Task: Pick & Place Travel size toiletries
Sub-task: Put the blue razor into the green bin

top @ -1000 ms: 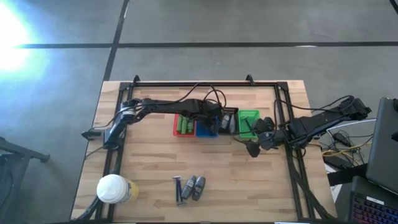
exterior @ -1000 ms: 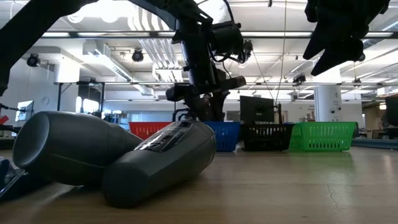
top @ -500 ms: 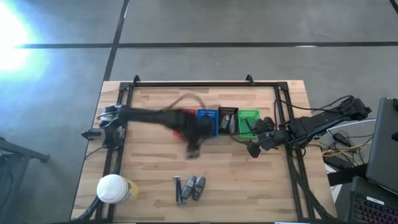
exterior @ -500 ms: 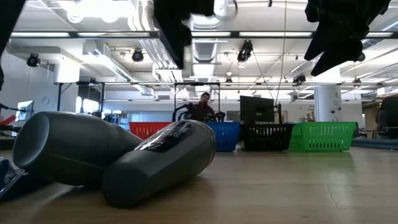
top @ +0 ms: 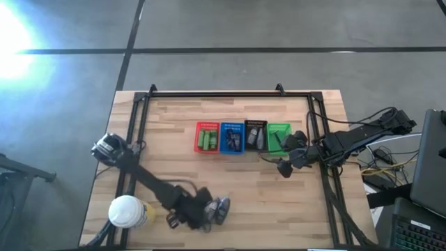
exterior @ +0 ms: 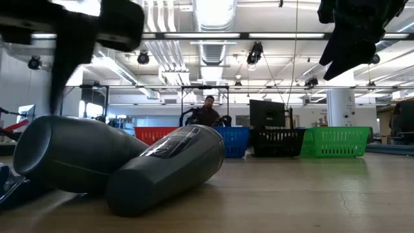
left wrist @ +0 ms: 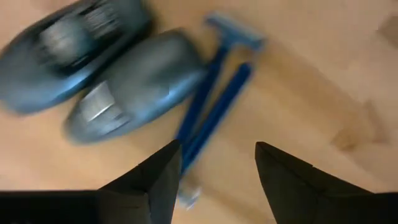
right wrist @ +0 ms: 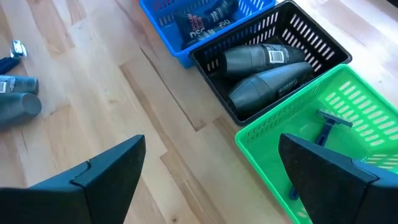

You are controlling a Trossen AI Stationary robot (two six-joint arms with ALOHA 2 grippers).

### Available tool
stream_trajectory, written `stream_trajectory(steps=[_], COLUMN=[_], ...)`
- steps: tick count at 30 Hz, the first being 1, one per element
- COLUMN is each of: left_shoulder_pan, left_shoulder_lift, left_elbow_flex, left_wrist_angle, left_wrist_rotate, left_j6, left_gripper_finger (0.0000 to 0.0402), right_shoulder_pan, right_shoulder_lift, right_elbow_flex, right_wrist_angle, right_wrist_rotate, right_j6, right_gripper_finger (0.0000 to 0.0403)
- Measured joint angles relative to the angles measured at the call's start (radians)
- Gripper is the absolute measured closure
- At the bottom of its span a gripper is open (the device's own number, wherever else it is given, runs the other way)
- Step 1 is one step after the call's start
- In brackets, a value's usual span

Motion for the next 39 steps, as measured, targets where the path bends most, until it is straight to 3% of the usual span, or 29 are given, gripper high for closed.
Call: stream_trajectory(steps=[6,11,20,29,39], left_shoulder_pan=[-0.049,-0.037,-0.010,-0.007,0.025], left_shoulder_lift=[-0.001,-0.001,0.049,0.057,0.057], left_elbow_flex=[-0.037,-0.077,-0.124,-0.129,-0.130], left_wrist_angle=[0.069,0.176,0.257,0.236,0.237], left_wrist_rotate=[0.022,0.000,0.053,0.094,0.079], left_j6=[-0.045,-0.015,0.019,-0.142,-0.163], left_gripper_finger=[0.0211,0.0227,0.0243,0.0254,0.0304], right_shoulder_pan=[0.000,0.000,-0.001,-0.001,-0.001], right_shoulder_lift=[0.000,0.000,0.000,0.000,0.000], right_elbow_flex=[-0.001,-0.004,-0.004,-0.004,-0.004], right_wrist_angle=[0.000,0.000,0.001,0.001,0.001], right_wrist_rotate=[-0.002,-0.002,-0.003,-0.003,-0.002], right_j6=[0.000,0.001,0.029,0.039,0.061], right_gripper_finger=[0.0037,0.0037,0.0037,0.0037,0.0037])
